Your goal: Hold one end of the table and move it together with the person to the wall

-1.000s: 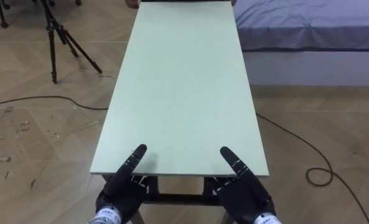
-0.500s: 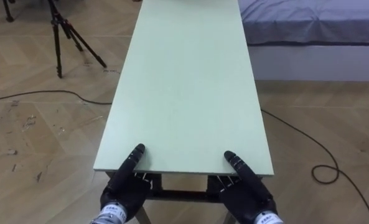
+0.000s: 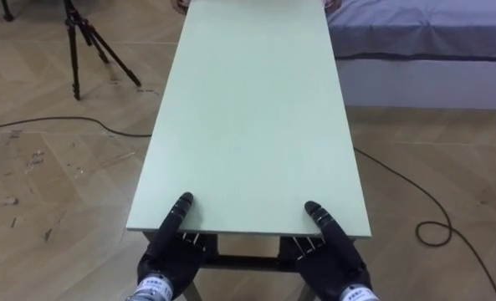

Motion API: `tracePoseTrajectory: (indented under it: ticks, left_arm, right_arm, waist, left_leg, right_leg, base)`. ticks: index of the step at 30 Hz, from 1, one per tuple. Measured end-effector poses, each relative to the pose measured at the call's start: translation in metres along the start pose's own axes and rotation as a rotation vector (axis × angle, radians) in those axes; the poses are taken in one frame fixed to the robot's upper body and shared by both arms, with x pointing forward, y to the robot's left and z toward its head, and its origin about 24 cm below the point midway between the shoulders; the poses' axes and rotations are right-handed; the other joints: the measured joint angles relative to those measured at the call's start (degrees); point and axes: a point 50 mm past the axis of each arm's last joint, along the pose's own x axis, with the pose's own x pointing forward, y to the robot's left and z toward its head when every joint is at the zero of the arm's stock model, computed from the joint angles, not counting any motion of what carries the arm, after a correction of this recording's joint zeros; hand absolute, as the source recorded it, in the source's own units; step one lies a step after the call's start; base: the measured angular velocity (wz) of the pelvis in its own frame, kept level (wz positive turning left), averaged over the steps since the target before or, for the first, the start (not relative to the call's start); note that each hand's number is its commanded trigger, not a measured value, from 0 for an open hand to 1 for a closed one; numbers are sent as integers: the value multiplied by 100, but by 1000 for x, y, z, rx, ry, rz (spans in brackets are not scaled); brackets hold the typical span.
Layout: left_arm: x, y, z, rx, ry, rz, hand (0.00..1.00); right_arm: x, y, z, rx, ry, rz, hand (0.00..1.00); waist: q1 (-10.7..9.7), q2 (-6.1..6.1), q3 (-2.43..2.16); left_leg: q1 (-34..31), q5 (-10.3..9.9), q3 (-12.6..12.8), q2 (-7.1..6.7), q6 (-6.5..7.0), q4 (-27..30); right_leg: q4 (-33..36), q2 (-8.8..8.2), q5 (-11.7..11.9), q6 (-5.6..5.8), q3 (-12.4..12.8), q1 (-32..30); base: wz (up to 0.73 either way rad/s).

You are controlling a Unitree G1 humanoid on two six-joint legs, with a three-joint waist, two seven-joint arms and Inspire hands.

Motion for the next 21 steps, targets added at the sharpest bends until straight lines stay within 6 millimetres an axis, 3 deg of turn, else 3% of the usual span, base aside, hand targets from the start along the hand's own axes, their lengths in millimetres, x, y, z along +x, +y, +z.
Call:
tracePoseTrajectory:
  ticks: [21]
  left_arm:
    - [-1, 0, -2, 30, 5, -2, 100]
  right_arm:
    - [0, 0, 2, -1, -8, -2, 100]
  waist:
    - [-9, 13, -11]
  left_leg:
    - [-7, 1, 27, 0, 0, 9]
  right_leg:
    - [19, 1, 3, -3, 2, -7]
  base:
    - [0]
